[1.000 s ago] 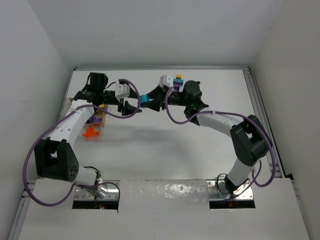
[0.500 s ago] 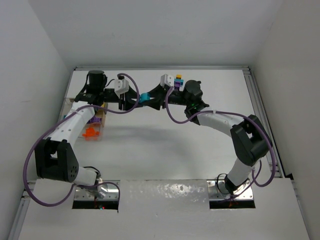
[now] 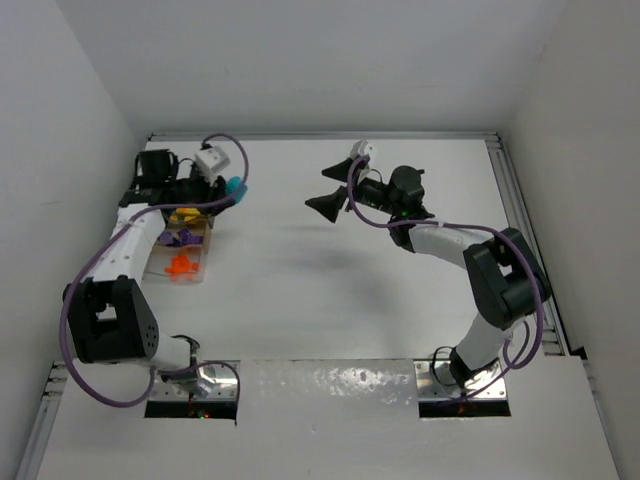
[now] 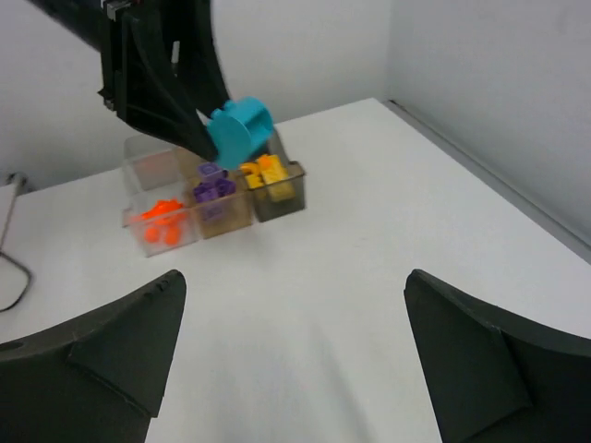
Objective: Sort the legos into containers by color
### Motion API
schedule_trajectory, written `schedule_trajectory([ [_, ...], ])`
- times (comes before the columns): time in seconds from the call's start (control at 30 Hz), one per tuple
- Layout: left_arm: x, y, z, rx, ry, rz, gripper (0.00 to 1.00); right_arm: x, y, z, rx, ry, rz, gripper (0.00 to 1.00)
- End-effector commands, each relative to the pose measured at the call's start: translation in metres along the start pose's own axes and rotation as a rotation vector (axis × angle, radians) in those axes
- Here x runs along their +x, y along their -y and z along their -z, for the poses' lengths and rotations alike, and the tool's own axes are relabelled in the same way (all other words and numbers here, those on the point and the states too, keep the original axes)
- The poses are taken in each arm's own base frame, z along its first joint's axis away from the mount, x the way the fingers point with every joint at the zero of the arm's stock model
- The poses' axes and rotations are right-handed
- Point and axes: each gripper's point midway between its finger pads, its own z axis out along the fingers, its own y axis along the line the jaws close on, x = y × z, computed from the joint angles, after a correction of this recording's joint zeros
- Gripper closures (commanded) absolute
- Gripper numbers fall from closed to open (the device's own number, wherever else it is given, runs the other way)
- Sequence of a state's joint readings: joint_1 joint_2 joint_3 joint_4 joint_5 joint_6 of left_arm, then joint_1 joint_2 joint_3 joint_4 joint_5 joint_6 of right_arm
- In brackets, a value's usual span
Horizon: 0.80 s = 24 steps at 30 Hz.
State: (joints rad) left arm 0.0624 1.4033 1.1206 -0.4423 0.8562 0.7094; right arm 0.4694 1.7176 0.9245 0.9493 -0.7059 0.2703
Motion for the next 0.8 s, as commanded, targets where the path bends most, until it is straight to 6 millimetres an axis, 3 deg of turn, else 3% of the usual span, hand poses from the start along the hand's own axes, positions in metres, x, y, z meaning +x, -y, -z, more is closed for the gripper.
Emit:
schedule_trajectory([
  [0.0,0.049,-0.068,0.046,-0.348,-0.191,0.220,1.00,-0.032,0.019,0.007,0.112,0.069,0.058,0.01],
  [0.1,0.073,-0.102,0.091,-0.542,-0.298,0.280,1.00,-0.012,0.023,0.007,0.123,-0.026,0.026,0.01],
  [0.23,0.111,-0.145,0.166,-0.758,-0.366,0.398,1.00,-0.005,0.022,0.009,0.116,-0.047,0.028,0.01],
  [0.33,0.135,-0.165,0.206,-0.876,-0.462,0.432,1.00,0.000,0.021,0.007,0.102,-0.067,0.015,0.01],
  [0.43,0.163,-0.170,0.218,-0.898,-0.560,0.479,1.00,0.003,0.021,0.004,0.079,-0.076,0.015,0.01],
  [0.63,0.217,-0.168,0.219,-0.889,-0.664,0.568,1.00,-0.006,0.021,-0.001,0.052,-0.085,0.044,0.01],
  [0.77,0.232,-0.166,0.213,-0.863,-0.683,0.552,1.00,-0.003,0.020,-0.003,0.032,-0.116,0.037,0.01],
])
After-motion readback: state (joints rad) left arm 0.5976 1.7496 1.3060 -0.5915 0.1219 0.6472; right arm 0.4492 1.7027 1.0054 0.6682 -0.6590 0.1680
